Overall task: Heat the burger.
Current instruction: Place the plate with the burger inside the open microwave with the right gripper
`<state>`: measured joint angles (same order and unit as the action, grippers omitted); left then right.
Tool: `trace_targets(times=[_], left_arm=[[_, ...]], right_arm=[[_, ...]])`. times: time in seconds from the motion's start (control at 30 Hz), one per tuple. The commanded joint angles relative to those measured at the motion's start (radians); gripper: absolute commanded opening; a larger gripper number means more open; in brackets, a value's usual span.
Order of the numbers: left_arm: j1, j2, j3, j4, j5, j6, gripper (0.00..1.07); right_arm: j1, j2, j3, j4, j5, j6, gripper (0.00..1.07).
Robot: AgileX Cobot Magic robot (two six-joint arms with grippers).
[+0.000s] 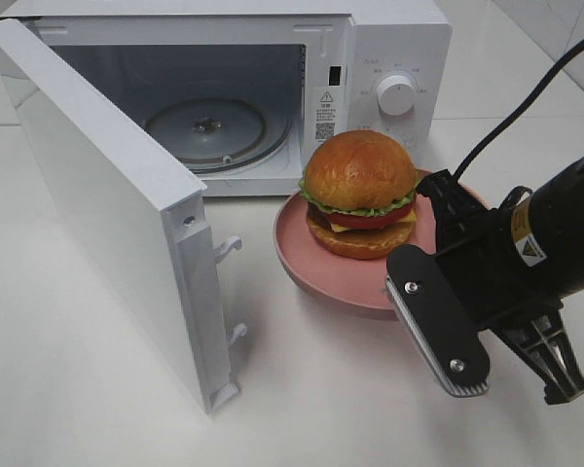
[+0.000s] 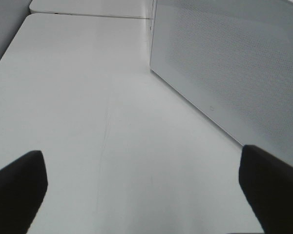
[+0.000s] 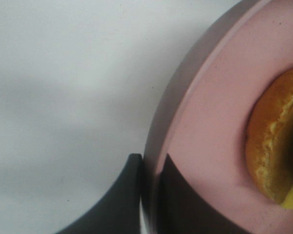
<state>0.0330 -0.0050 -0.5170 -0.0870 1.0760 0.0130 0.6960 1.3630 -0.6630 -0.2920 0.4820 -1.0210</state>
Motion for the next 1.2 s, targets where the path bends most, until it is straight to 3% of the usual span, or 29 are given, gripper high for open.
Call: trace_targets(times=[0.03,0.2,0.27,0.37,0.47,0.57,1.2], left_arm=[[-0.006,0.000,0.000,-0.003,-0.005,0.000,1.02],[-0.006,0.000,0.000,-0.003,-0.005,0.000,1.02],[-0.006,0.000,0.000,-0.003,-0.005,0.000,1.02],[-0.006,0.000,0.000,-0.003,-0.005,0.000,1.02],[-0.006,0.000,0.000,-0.003,-0.005,0.000,1.02],[-0.006,0.000,0.000,-0.003,-0.005,0.000,1.02],[-0.006,0.000,0.000,-0.003,-0.005,0.000,1.02]], right_arm=[[-0.016,-0.019,-0.008,0.023,-0.066,-0.098,0.00],[-0.072,-0.019,-0.008,0.171,-0.106,-0.348,0.00],[-0.115,-0.019,-0.008,0.303,-0.145,-0.540,0.00],[-0.124,-0.019,-0.008,0.332,-0.153,-0.576,0.00],[-0.163,-0.017,-0.008,0.465,-0.170,-0.734,0.00],[-0.179,-0.016,-0.008,0.521,-0.182,-0.808,0.00],[-0.143,0.051,-0.063,0.506,-0.211,-0.818,0.00]])
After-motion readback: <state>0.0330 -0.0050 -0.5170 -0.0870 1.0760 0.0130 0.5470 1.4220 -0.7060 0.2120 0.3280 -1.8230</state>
